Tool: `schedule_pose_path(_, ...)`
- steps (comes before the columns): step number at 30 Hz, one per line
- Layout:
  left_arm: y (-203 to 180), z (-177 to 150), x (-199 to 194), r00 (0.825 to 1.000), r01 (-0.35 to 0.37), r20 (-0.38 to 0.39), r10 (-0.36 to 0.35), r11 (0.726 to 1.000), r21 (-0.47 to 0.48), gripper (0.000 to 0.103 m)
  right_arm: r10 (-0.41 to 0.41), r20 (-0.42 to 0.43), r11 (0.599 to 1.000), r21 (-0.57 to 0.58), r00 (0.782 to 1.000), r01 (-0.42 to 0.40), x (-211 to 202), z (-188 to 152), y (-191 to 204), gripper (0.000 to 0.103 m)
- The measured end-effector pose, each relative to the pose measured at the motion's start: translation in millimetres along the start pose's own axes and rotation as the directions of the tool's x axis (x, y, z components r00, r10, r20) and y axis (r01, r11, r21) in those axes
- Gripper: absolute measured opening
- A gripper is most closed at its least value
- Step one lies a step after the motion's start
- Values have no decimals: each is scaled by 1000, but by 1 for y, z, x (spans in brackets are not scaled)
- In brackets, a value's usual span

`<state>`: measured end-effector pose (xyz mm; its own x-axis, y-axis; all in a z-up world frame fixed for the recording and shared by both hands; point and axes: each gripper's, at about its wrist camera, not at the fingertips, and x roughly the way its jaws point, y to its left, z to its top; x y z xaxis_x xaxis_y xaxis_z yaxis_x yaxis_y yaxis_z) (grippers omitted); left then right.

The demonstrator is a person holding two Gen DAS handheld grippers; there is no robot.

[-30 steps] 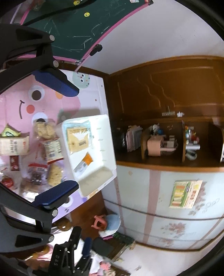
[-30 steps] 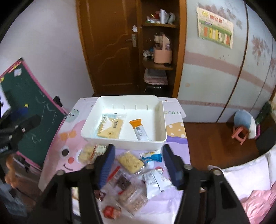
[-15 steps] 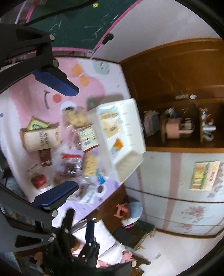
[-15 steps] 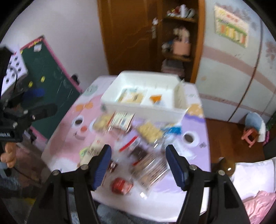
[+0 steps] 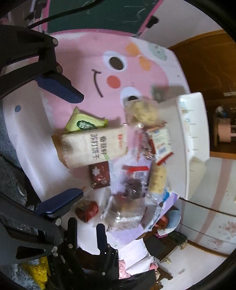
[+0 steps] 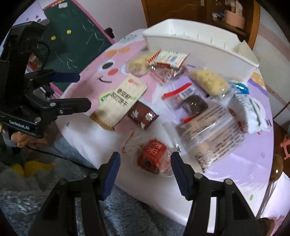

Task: Organize snacks
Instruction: 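Withdraw both tools from the basket back toward the remaining snacks, then grasp the white cracker pack with the left tool while the right tool grasps the red pastry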

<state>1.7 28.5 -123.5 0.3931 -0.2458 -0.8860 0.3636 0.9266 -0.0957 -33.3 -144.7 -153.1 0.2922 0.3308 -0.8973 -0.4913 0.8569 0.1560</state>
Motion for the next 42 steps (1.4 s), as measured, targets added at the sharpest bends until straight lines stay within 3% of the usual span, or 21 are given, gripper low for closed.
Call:
schedule_pose_path(6,3,-1,15,1000,8,-12,-8,999,-36,94,-42,-66,999,-25,997,41,30,-1,1,60)
schedule_pose_path(13,-4,5,29,999,13,-31,-14,999,-33,93,-22,-59,999,-51,998,19,38,5,8,60)
schedule_pose_path(25,9,12,41,999,11,-43,-15,996,-90,93,135,-42,982,136,990,-128,46,20,-10,69)
schedule_pose_path(32,8,13,42,999,6,-45,-10,996,-91,93,106,-61,984,152,993,-95,54,30,-5,70)
schedule_pose_path(34,6,14,44,999,-1,-51,-3,997,-81,93,88,-63,986,147,994,-78,53,31,-4,69)
schedule_pose_path(37,3,15,47,998,-2,-60,-2,997,-72,90,71,-55,986,155,996,-61,51,31,-5,55)
schedule_pose_path(42,0,17,55,996,-7,-90,0,997,-82,81,13,-16,990,139,1000,-10,38,27,-7,52)
